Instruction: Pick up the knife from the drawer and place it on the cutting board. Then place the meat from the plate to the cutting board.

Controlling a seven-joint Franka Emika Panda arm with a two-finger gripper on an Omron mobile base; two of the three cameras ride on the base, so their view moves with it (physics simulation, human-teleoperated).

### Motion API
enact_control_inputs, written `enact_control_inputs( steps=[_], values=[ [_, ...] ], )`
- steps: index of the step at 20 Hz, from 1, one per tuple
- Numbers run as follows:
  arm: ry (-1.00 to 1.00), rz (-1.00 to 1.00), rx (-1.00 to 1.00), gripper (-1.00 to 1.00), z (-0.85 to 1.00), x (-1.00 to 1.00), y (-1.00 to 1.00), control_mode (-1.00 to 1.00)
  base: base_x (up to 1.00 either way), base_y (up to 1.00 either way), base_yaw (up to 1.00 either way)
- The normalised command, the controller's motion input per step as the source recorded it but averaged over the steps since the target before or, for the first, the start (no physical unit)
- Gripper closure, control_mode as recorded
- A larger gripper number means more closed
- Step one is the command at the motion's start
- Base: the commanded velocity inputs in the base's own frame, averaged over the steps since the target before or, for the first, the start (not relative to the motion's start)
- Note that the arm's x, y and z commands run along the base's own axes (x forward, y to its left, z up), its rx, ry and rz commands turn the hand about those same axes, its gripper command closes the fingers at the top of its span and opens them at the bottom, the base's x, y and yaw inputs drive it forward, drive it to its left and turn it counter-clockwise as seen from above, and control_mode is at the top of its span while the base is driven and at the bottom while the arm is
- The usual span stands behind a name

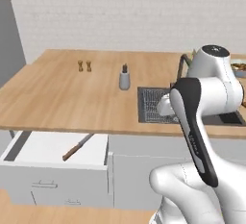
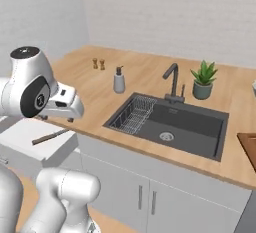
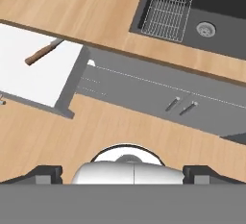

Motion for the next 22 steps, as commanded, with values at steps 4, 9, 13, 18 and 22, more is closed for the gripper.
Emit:
enact_control_inputs(
  steps=[4,9,13,18,22],
  values=[
    [0.00,0.00,0.00,-1.00,0.00,0.00,0.00,1.00,0.00,-0.01,0.53],
    [-0.02,0.20,0.00,-1.00,-0.06,0.08,0.05,-1.00,0.00,0.00,0.20],
    [-0.17,0.16,0.00,-1.00,-0.40,0.37,0.82,-1.00,0.00,0.00,0.00],
    [0.00,0.06,-0.03,-1.00,-0.72,0.72,1.00,-1.00,0.00,0.00,0.00],
    [0.00,0.11,0.04,-1.00,-0.62,0.96,0.89,-1.00,0.00,0.00,0.00]
  ],
)
